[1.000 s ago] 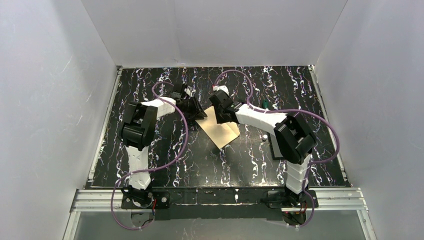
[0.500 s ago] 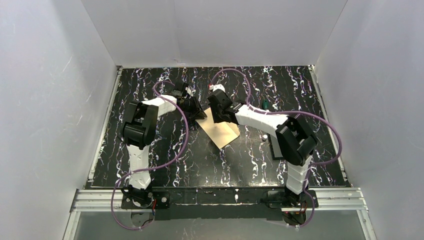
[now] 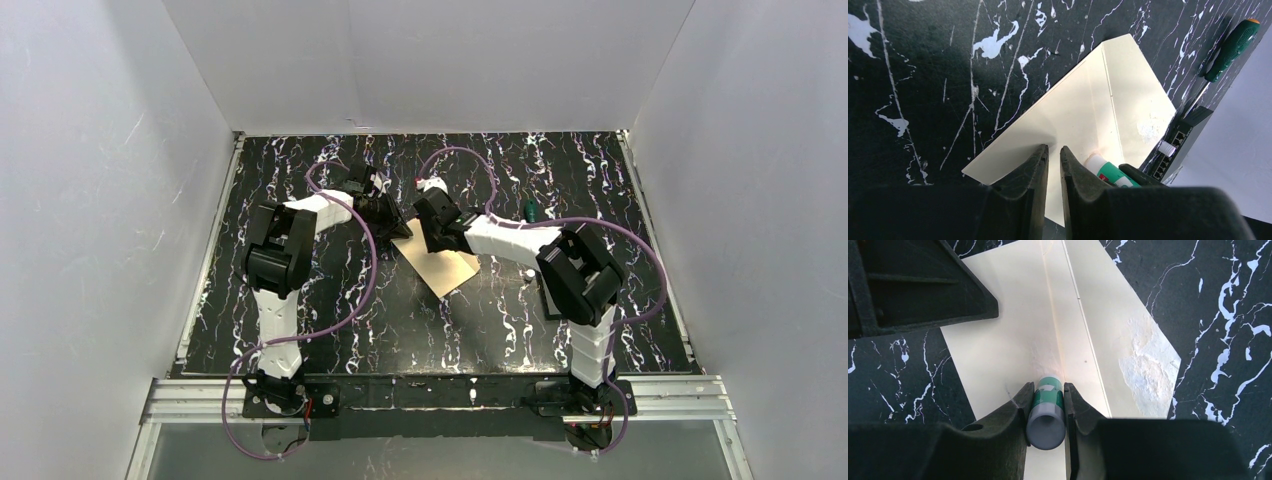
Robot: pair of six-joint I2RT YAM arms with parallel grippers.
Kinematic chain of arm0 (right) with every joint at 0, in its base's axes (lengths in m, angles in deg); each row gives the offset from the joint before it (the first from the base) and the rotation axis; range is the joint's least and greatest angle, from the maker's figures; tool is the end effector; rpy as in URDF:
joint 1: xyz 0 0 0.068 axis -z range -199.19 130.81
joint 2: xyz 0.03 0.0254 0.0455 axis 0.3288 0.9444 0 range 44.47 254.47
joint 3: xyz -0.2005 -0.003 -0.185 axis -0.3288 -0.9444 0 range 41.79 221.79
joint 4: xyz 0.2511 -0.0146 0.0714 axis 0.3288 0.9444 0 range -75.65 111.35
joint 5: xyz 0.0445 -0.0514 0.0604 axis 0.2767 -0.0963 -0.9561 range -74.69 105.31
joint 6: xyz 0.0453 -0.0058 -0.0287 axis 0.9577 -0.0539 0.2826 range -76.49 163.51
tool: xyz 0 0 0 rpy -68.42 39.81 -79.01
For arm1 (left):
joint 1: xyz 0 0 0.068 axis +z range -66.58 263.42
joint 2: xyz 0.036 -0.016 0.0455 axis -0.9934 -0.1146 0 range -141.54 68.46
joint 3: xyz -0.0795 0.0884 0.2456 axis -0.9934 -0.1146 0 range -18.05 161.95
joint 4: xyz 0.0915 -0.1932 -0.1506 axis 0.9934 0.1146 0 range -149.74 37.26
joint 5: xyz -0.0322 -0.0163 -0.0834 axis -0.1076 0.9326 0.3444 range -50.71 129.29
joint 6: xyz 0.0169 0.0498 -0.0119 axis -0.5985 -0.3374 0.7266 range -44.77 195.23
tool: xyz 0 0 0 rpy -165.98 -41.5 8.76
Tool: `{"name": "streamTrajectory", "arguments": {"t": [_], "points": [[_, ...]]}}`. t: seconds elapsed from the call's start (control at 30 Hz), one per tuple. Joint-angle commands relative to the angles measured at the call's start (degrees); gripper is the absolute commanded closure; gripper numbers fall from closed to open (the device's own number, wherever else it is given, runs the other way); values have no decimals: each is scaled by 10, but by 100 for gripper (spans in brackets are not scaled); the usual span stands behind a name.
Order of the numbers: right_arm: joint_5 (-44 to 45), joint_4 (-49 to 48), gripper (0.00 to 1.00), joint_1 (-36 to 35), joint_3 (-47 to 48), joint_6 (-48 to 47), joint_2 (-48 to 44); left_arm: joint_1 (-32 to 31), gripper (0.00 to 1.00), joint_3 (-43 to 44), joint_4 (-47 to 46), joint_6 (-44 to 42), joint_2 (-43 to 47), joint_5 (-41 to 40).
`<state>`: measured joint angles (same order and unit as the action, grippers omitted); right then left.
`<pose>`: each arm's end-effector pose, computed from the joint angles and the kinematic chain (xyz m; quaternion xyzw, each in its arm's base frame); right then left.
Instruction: Place the letter into the envelope and seal it
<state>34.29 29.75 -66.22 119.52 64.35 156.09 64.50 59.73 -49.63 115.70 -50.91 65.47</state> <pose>0.2977 0.3025 0.1905 -0.1536 0.9137 0.0633 0.3710 0.4094 -0.1570 0.1427 -0.0990 0.9178 -0.3441 0.1716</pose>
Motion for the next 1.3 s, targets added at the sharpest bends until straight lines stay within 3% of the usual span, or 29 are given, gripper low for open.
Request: {"name": "streamTrajectory", "arguments": {"t": [0.0, 0.23, 0.4, 0.83, 1.07, 1.27], "points": [[9, -81, 99, -10, -42, -8, 8, -4, 85, -8, 60, -21, -29, -34], [45, -129, 99, -22, -37, -4, 44, -3, 88, -9, 58, -25, -35, -35], [54, -90, 99, -23, -15, 1, 60, -4, 90, -6, 63, -18, -36, -43], [-8, -7, 99, -38, -112, -9, -39, -3, 97, 7, 71, 112, -23, -133], [-31, 47, 99, -40, -120, 0, -56, -3, 98, 19, 82, 122, -33, -144], [-4, 69, 99, -40, -72, 4, -24, -3, 98, 19, 72, 104, -34, -123]]}}
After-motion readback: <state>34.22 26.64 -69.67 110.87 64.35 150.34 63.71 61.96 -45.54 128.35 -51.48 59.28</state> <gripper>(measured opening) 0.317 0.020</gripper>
